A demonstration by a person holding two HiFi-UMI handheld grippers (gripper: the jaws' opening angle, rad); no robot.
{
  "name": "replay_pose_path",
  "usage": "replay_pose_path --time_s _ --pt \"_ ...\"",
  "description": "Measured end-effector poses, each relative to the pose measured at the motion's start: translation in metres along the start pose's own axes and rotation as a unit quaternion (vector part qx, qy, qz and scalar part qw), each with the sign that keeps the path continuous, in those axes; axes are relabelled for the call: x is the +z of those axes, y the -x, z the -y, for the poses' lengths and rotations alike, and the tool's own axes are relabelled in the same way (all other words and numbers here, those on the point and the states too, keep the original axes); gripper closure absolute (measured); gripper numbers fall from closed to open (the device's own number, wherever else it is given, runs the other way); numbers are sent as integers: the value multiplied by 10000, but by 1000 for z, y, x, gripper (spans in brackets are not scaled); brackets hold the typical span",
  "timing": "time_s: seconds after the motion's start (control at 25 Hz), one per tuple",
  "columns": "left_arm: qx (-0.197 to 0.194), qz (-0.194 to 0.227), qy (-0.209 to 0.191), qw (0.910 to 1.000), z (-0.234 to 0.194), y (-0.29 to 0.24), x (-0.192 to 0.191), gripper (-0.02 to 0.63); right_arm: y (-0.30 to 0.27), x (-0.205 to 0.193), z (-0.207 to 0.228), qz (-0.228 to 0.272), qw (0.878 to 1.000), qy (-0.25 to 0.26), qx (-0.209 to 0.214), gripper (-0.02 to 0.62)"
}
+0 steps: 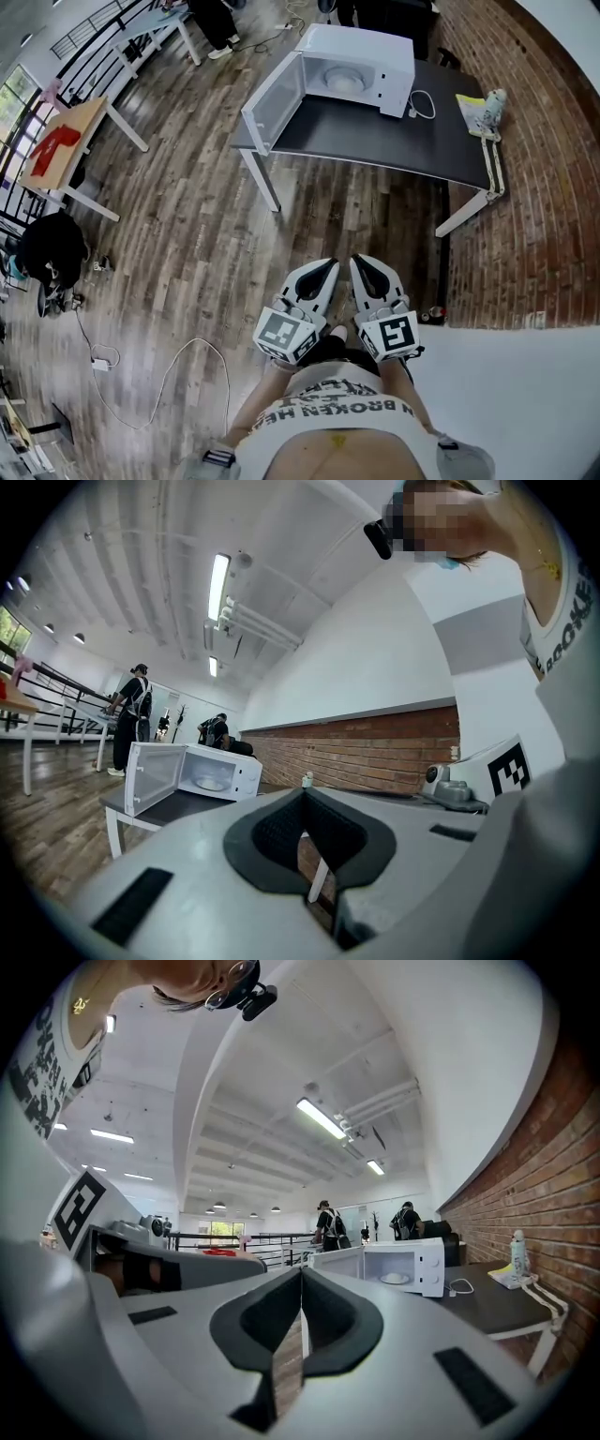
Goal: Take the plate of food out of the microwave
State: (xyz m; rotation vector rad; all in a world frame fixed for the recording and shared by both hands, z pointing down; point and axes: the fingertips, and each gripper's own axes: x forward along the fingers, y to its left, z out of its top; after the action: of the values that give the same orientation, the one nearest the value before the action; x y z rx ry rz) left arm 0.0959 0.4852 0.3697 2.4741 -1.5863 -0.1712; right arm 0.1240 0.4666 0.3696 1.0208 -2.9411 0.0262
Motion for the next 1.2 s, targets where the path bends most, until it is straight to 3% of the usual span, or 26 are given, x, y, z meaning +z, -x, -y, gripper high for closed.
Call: replay_pose_path --time_s 0.56,1.2 --pt "-768 137 -231 9967 -97 -98 45 600 -125 22 59 153 9976 344 -576 588" --pt "-914 -86 -195 9956 -197 -112 52 600 -230 9 55 42 9967 165 -794 588"
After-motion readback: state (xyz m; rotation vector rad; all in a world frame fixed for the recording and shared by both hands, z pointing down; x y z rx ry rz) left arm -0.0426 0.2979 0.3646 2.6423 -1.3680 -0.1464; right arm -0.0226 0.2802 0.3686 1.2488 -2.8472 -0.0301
